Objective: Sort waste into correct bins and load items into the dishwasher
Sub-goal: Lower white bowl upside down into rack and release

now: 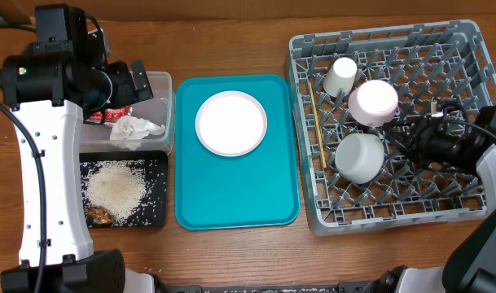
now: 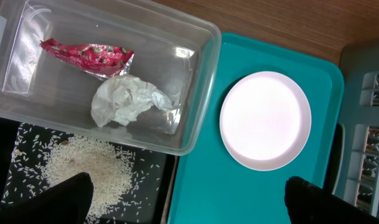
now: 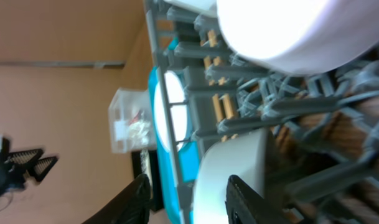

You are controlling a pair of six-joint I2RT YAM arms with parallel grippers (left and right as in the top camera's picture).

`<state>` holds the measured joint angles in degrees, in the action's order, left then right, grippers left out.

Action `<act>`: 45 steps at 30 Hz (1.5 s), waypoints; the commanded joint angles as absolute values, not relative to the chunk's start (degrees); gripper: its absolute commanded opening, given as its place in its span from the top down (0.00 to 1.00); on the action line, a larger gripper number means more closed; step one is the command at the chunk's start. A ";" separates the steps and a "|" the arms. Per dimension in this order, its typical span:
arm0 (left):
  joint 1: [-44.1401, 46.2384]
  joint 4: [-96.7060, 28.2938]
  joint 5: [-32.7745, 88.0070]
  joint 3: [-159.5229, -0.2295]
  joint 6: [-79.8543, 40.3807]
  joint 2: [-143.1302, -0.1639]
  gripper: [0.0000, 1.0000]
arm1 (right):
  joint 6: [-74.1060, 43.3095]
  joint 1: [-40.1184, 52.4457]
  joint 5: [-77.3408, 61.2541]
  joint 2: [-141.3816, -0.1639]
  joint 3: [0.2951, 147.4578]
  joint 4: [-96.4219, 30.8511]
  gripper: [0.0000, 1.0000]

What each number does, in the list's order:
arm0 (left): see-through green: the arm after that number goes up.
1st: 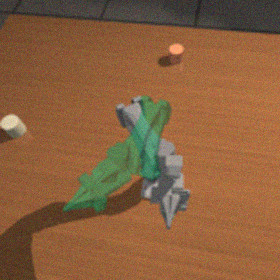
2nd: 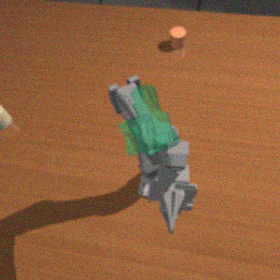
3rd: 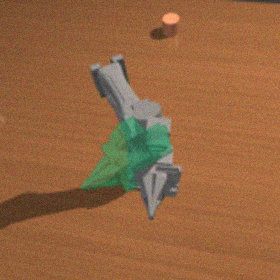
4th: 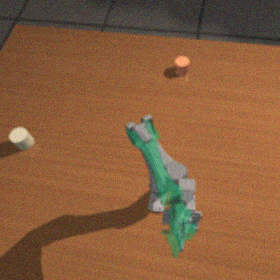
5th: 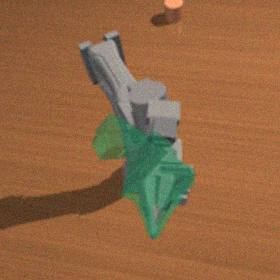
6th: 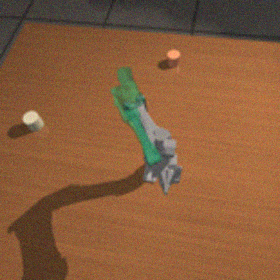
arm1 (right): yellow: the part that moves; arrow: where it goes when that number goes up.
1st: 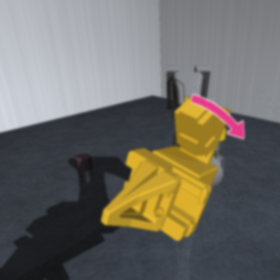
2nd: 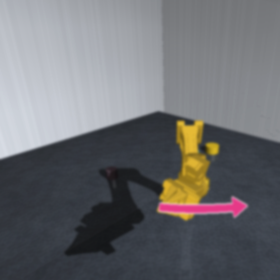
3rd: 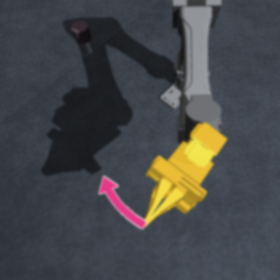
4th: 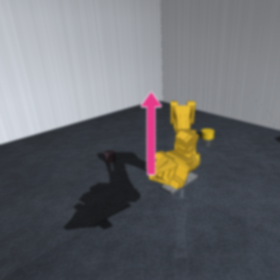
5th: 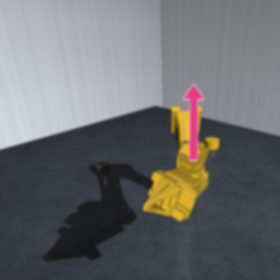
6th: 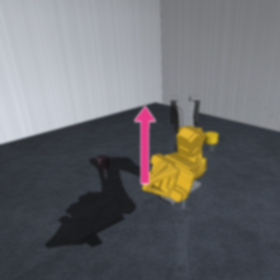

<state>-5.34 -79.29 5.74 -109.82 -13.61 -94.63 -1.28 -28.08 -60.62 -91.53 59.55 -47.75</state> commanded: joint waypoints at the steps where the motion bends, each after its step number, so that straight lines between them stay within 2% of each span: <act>1: -5.23 -79.26 5.37 -109.86 -14.37 -95.04 0.00 | -11.94 -28.14 -51.90 -91.96 59.55 -44.73 0.58; 5: -5.23 -79.26 5.37 -109.86 -14.37 -95.04 0.00 | -15.62 -27.66 -44.62 -91.94 63.79 -46.11 0.60; 10: -5.23 -79.26 5.37 -109.86 -14.37 -95.04 0.00 | -15.62 -23.79 -35.73 -91.94 73.89 -55.02 0.61; 12: -5.23 -79.26 5.37 -109.86 -14.39 -95.04 0.00 | -13.43 -20.51 -33.12 -91.94 78.17 -59.27 0.65; 17: -5.23 -79.26 5.37 -109.86 -14.37 -95.04 0.00 | -11.57 -10.81 -23.90 -91.94 82.39 -65.63 0.85; 19: -5.23 -79.26 5.37 -109.86 -14.37 -95.04 0.00 | -12.25 -7.05 -16.08 -92.07 82.08 -68.01 0.90; 24: -5.23 -79.26 5.34 -109.86 -14.37 -95.04 0.00 | -15.31 -0.10 -4.05 -92.68 80.95 -71.92 0.91; 34: -5.23 -79.26 5.37 -109.86 -14.37 -95.04 0.00 | -17.87 0.93 -0.21 -92.82 80.95 -74.02 0.91; 45: -5.23 -79.26 5.37 -109.86 -14.37 -95.04 0.00 | -14.55 1.08 -12.08 -92.82 80.95 -74.28 0.94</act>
